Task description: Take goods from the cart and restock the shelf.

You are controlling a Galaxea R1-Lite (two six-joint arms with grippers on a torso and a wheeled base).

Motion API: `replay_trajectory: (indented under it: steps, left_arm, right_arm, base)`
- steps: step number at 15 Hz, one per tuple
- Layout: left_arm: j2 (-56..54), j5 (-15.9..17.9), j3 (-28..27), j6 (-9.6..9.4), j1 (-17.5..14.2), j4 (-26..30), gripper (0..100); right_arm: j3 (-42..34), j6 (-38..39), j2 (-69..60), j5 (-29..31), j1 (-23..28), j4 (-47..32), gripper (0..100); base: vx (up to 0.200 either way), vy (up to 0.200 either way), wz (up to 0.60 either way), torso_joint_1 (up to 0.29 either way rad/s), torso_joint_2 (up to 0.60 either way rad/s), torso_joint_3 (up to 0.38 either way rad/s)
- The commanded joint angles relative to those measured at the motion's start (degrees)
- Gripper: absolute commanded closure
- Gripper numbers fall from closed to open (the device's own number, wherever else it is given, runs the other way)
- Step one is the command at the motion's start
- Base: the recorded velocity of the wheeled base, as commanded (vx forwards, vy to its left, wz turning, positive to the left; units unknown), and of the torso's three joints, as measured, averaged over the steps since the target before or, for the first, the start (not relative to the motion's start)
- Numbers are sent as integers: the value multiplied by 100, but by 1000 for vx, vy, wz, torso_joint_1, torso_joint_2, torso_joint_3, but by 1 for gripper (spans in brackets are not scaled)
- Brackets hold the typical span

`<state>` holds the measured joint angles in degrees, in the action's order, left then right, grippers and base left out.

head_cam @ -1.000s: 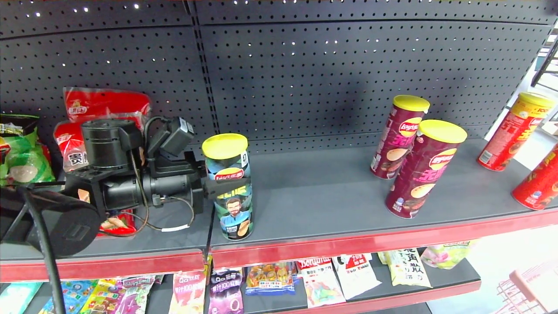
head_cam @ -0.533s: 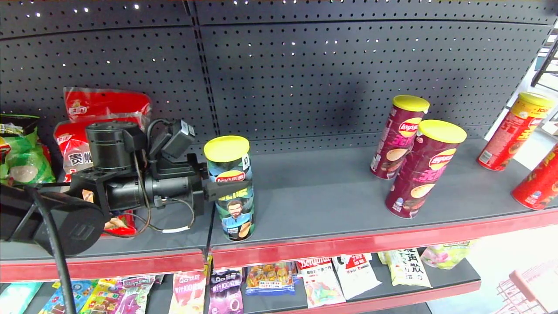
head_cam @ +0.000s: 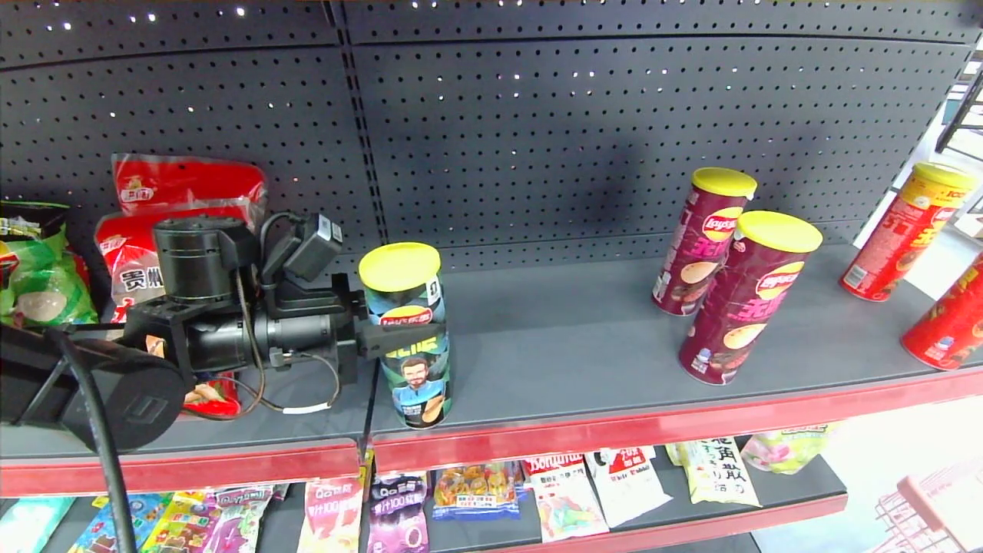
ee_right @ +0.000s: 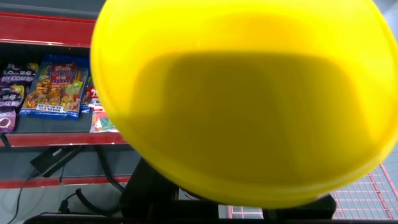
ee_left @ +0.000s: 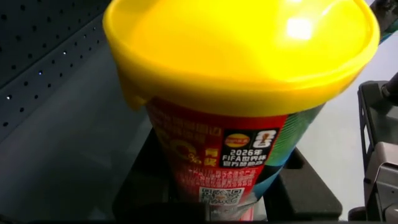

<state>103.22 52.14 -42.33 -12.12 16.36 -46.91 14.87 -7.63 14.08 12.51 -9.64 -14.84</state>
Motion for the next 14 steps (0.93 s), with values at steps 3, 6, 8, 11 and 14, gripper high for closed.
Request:
replay_trajectory:
  steps: [3, 6, 8, 11, 14]
  left_arm:
    - [14, 112, 58, -28, 8, -2, 100]
    - [41, 68, 40, -28, 8, -2, 100]
    - [32, 60, 49, -28, 8, -2, 100]
    - [58, 51, 40, -28, 8, -11, 0]
    - [76, -11, 75, -28, -1, -240, 0]
  right_arm:
    - [-2, -2, 7, 6, -3, -2, 100]
    - [-2, -2, -11, 6, -3, -2, 100]
    - [-2, -2, -11, 6, -3, -2, 100]
    - [-2, -2, -19, -3, -3, -2, 100]
    - [-2, -2, -19, 6, -3, -2, 100]
  base:
    - [0, 0, 0, 0, 0, 0]
    - [0, 0, 0, 0, 0, 0]
    - [0, 0, 0, 0, 0, 0]
    - [0, 0, 0, 0, 0, 0]
    - [0, 0, 0, 0, 0, 0]
